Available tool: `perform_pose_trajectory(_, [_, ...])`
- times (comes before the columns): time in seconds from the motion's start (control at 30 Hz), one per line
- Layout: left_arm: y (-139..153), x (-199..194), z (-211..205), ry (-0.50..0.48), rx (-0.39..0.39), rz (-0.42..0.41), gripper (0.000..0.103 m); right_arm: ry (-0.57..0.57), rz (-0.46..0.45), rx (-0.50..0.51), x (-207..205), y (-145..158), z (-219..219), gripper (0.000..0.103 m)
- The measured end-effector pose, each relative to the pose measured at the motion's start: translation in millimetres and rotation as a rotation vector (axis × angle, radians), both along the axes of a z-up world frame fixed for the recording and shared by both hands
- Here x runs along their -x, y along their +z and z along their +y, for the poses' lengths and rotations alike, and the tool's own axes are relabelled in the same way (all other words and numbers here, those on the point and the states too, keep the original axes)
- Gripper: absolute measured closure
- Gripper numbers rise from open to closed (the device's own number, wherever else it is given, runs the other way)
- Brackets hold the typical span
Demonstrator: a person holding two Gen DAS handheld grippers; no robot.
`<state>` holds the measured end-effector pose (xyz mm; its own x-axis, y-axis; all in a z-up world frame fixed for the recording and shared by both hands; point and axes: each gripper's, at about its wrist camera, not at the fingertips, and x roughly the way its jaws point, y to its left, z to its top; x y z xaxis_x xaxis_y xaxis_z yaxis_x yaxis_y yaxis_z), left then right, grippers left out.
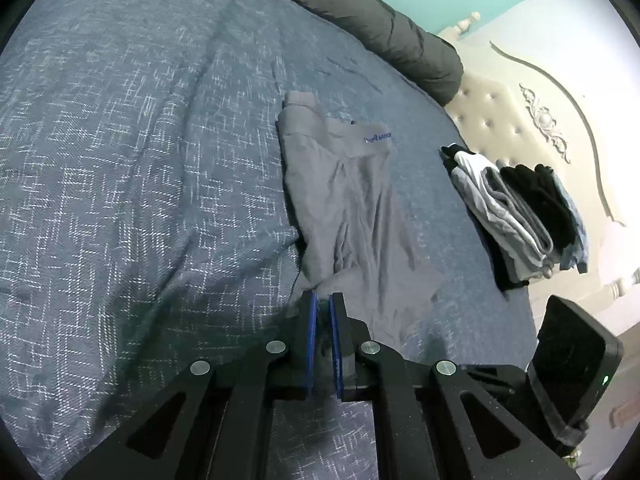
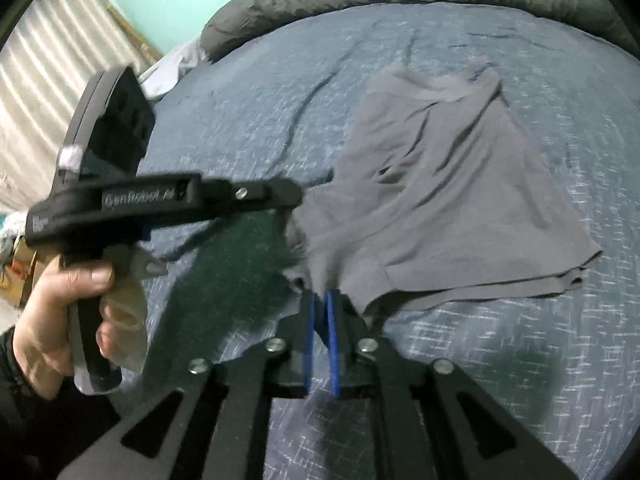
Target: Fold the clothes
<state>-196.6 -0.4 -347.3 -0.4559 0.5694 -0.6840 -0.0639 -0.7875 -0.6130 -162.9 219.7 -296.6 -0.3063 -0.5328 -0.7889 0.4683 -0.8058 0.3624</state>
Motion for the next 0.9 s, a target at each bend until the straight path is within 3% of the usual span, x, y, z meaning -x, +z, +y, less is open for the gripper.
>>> perform_pose_trajectory(0.1, [-0.6,-0.1,-3.3,0.003,0.005,-0.008,0.096,-0.042,0.025,0.048,1.3,8.2,10.0,0.077])
perform_pose_trajectory(0.23, [-3.0,0.5,-5.6,0.009,0.004,-0.017,0.095,-0.037,0.049,0.107,-0.4,13.6,7.8,0.077])
perform_pose_trajectory(0.5, [-2.8,0.2,-8.3,0.006,0.004,-0.019,0.095,0.048,0.066,-0.007,-7.4,-9.5,-27.9,0.077])
perform_pose_trajectory(0.53, [-2.5,0.3,-8.2,0.005,0.005,-0.018,0.095,0.051,0.068,-0.027,-7.5,-13.7,-31.2,0.078])
perform_pose_trajectory(0.6, [-2.3,0.2,-8.3,0.003,0.006,-0.018,0.095,0.047,0.063,-0.048,-8.0,-18.3,-32.3,0.1])
perform_pose_trajectory(0.9, [-2.3,1.6,-13.3,0.015,0.014,-0.019,0.095,0.094,0.012,-0.038,-19.1,-12.5,-27.6,0.101])
